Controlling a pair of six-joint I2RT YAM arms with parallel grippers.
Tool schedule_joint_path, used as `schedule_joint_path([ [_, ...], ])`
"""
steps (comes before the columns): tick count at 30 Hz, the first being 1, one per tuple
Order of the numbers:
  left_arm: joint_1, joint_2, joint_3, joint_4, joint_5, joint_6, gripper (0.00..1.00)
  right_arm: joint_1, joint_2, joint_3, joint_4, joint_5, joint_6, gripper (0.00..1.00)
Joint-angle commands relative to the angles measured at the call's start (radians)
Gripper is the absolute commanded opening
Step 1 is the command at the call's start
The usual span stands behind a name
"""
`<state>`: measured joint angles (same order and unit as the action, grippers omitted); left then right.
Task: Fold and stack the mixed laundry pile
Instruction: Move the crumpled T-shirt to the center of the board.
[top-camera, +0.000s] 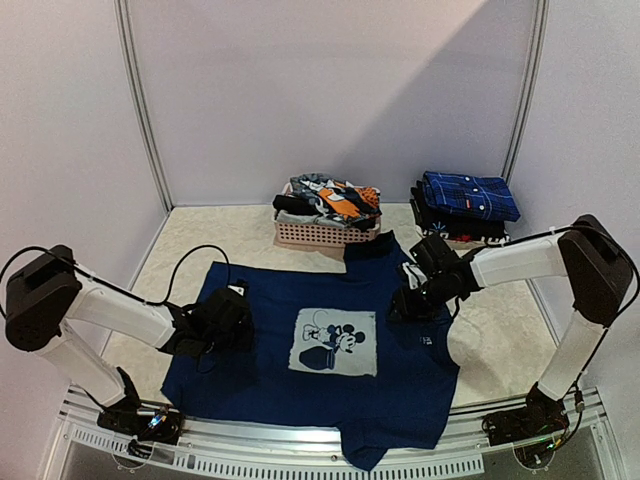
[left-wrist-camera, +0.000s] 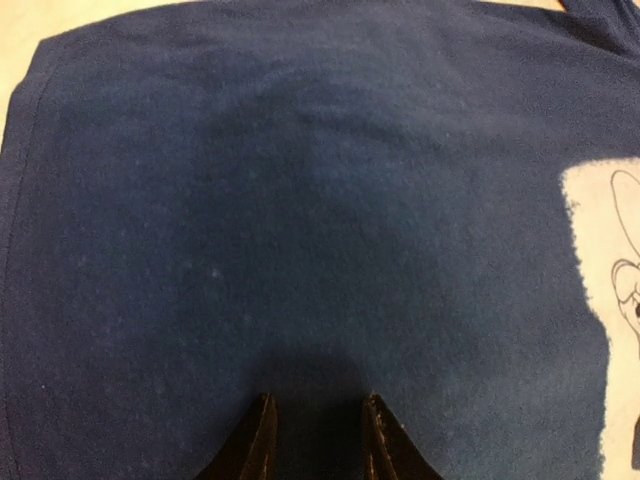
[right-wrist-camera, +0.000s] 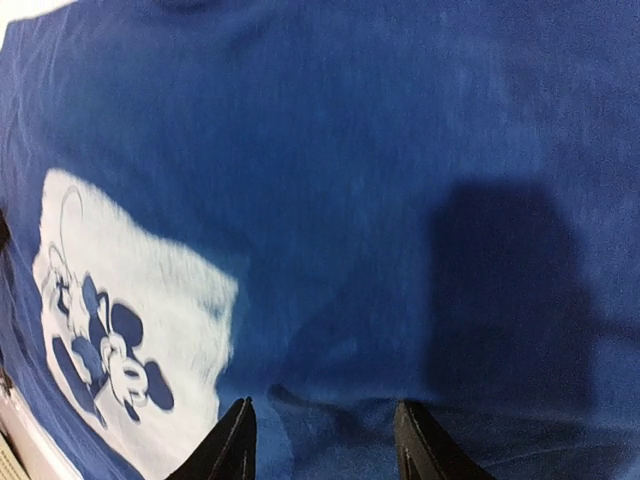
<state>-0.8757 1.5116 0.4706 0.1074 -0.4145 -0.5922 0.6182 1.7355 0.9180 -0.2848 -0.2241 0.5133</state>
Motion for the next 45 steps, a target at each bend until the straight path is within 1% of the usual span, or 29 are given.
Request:
schedule_joint_path([
  [1, -0.008, 0.079, 0.011, -0.016, 0.009, -0.008, 0.30, -0.034, 0.101, 0.019, -0.014, 0.057, 0.009, 0.47],
  [4, 0.003, 0.125, 0.034, -0.005, 0.010, 0.001, 0.29, -0.056, 0.135, 0.052, -0.028, 0.065, 0.000, 0.47],
  [13, 0.074, 0.230, 0.109, 0.046, 0.073, 0.027, 0.29, -0.129, 0.229, 0.183, -0.053, 0.048, -0.032, 0.45],
  [21, 0.142, 0.289, 0.163, 0.081, 0.125, 0.038, 0.28, -0.196, 0.320, 0.320, -0.091, 0.034, -0.064, 0.44],
  [28, 0.166, 0.338, 0.196, 0.114, 0.156, 0.030, 0.28, -0.240, 0.387, 0.447, -0.135, 0.034, -0.088, 0.44],
  [31, 0.173, 0.338, 0.197, 0.122, 0.158, 0.030, 0.28, -0.249, 0.411, 0.489, -0.154, 0.033, -0.095, 0.44],
  [34, 0.175, 0.317, 0.188, 0.121, 0.150, 0.032, 0.28, -0.250, 0.418, 0.498, -0.165, 0.028, -0.100, 0.44],
  [45, 0.172, 0.179, 0.113, 0.104, 0.111, 0.029, 0.29, -0.248, 0.323, 0.429, -0.136, -0.016, -0.098, 0.45],
])
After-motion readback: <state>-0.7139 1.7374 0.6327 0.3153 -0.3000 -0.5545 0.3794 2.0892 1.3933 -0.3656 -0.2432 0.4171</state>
